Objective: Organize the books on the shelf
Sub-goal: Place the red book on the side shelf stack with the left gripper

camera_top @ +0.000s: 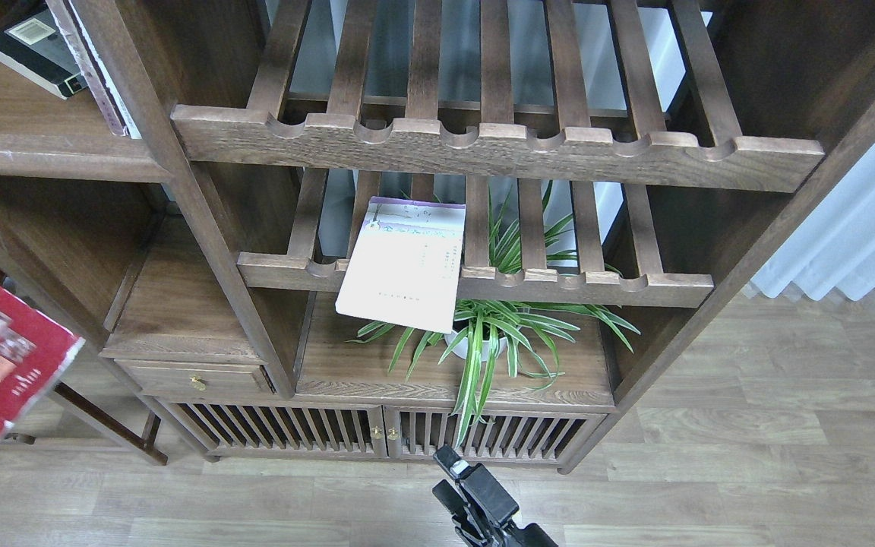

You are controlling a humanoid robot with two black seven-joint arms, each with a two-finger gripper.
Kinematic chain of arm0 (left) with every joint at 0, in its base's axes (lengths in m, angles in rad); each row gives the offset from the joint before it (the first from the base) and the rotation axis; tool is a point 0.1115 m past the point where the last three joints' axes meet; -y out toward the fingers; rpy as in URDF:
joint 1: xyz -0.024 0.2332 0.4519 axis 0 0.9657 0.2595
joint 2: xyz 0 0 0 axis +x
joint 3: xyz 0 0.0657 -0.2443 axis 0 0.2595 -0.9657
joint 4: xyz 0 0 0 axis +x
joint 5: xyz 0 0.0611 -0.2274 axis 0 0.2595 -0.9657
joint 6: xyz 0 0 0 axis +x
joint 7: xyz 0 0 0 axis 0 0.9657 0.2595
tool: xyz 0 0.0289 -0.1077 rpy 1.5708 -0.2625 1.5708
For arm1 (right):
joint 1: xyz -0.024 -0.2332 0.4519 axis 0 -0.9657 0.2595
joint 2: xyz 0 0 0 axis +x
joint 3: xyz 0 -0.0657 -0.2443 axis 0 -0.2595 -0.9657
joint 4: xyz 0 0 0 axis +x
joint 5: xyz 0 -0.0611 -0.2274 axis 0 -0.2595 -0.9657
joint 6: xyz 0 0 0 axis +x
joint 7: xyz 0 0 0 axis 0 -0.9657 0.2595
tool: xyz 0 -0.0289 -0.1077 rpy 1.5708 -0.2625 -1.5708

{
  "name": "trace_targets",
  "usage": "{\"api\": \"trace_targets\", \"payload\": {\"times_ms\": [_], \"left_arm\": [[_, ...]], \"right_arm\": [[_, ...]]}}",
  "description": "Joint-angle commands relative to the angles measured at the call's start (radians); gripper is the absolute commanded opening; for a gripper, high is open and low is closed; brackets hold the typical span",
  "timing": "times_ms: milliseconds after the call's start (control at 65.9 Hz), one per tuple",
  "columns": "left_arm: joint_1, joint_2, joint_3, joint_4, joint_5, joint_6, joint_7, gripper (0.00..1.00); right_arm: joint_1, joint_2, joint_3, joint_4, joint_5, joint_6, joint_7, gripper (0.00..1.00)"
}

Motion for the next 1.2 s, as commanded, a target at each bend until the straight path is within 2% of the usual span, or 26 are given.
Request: {"api": "trace_targets", "payload": {"times_ms": [0,197,273,288,501,652,789,865,971,1183], "left_arm": [[-0.016,0.054,-0.038,-0.007,-0.001,0.0,-0.004,0.06],[-0.134,0.14,-0.046,-0.013,-0.001,0.0,-0.006,0.06],[-0.178,0.162,-0.029,-0.013,-0.003,0.0,-0.006,0.07],[-0.224,0.177,-0.023,-0.013,-0.003,0.0,-0.001,0.07],[-0.341,0.261,0.02,0.003,0.005,0.0,0.004,0.07],[-0.522,0.292,0.08,0.062,0.103,0.0,0.005,0.08],[-0.792,0.286,0.19,0.134,0.267,0.0,0.004,0.08],[-0.887,0.28,0.236,0.156,0.327,0.0,0.004,0.08],[-0.982,0.249,0.264,0.182,0.383,0.0,0.007,0.08],[-1.079,0.142,0.284,0.251,0.517,0.0,0.007,0.08]], "right_arm": [[0.0,0.0,-0.003,-0.003,-0.001,0.0,0.0,0.99],[0.0,0.0,-0.001,-0.003,-0.001,0.0,0.0,0.99],[0.0,0.0,0.002,-0.003,-0.003,0.0,0.0,0.99],[0.0,0.0,0.003,-0.005,-0.003,0.0,0.0,0.99],[0.0,0.0,0.006,-0.005,-0.001,0.0,0.0,0.99],[0.0,0.0,0.005,-0.005,-0.001,0.0,0.0,0.99],[0.0,0.0,0.006,-0.004,-0.001,0.0,0.0,0.99],[-0.002,0.0,0.006,-0.003,-0.001,0.0,0.0,0.99],[-0.002,0.0,0.006,-0.005,-0.001,0.0,0.0,0.99],[-0.002,0.0,0.003,-0.004,-0.001,0.0,0.0,0.99]]}}
